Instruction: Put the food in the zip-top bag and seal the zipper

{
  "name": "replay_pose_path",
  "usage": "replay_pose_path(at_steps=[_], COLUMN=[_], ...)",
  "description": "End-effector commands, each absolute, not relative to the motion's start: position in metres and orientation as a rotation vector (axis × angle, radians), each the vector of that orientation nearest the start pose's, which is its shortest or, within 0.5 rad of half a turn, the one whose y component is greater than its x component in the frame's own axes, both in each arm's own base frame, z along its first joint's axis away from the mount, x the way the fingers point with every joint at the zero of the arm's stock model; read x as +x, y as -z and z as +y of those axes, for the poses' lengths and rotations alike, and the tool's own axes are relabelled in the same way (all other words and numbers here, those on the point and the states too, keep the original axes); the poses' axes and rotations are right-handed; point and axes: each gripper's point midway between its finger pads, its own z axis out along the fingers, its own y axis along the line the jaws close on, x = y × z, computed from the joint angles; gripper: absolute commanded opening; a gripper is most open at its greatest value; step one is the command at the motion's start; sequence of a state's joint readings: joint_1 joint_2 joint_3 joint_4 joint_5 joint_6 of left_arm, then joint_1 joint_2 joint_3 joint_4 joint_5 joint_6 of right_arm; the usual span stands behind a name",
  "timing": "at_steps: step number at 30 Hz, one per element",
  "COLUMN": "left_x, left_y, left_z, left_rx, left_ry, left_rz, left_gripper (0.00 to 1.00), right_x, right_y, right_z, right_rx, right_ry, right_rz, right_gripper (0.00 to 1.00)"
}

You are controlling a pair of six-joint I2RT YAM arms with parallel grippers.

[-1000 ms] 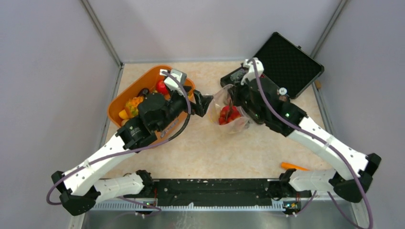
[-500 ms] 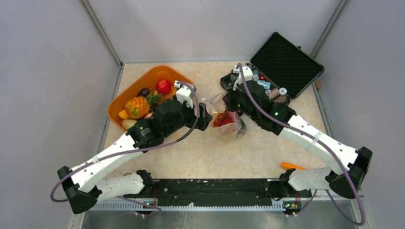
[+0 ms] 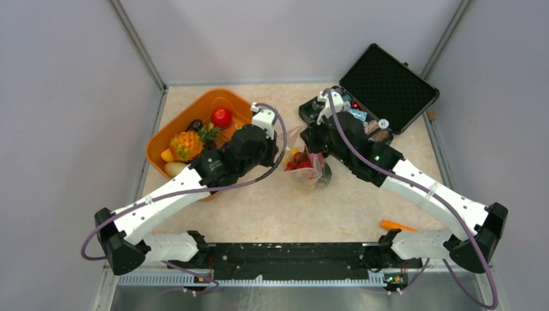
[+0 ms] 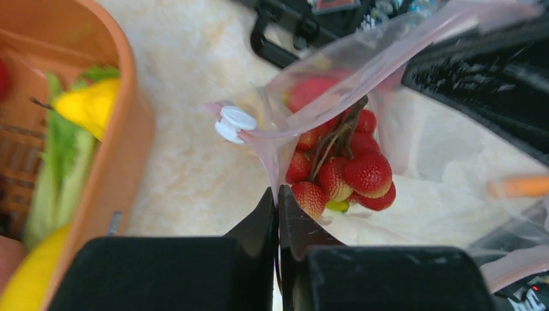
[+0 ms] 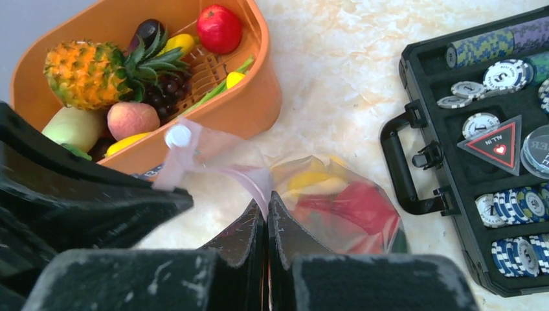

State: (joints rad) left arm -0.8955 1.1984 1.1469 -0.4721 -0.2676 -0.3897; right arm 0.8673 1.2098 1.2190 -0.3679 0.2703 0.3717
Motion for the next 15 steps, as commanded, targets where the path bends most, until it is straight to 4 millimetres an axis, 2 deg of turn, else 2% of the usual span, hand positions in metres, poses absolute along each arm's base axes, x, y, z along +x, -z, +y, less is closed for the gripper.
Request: replay_pose_path(at_steps=[1, 4, 6, 7, 8, 10, 11, 13, 15], left_x=[0.275, 0.278, 0.282, 0.285, 0.287, 0.290, 0.289, 0.281, 0.271], left_y=[-0.332, -0.371, -0.386, -0.388, -0.386, -0.381, -0.373, -0.368, -0.364], left_z=[-0.249, -0.239, -0.227, -0.223, -0.223, -0.229, -0.238, -0.258, -0.273], left_rx=[0.308, 0.327, 0.313, 0.311, 0.315, 0.333, 0.366, 0.450, 0.534], left_ry=[0.421, 0.358, 0.297, 0.260, 0.246, 0.246, 0.270, 0.359, 0.442], left_rz=[1.882, 1.831, 1.797, 1.780, 1.773, 1.789, 1.816, 1.858, 1.894], left_gripper=[0.00, 0.00, 0.00, 0.00, 0.00, 0.00, 0.00, 0.00, 0.00], right_x=[0.272, 0.237, 0.216, 0.217, 0.227, 0.258, 0.264, 0.255, 0.231], right_y=[-0.344, -0.372, -0.379, -0.371, -0.361, -0.338, -0.333, -0.341, -0.364], right_z=[0.268, 0.282, 0.281, 0.276, 0.266, 0.226, 0.214, 0.228, 0.258], right_rx=[-0.313, -0.485, -0.558, -0.555, -0.504, -0.269, -0.219, -0.285, -0.402], right_ry=[-0.616, -0.795, -0.872, -0.842, -0.761, -0.486, -0.406, -0.500, -0.764], right_rz=[1.810, 1.748, 1.700, 1.716, 1.754, 1.868, 1.900, 1.888, 1.737], right_gripper=[0.00, 0.00, 0.00, 0.00, 0.00, 0.00, 0.00, 0.00, 0.00])
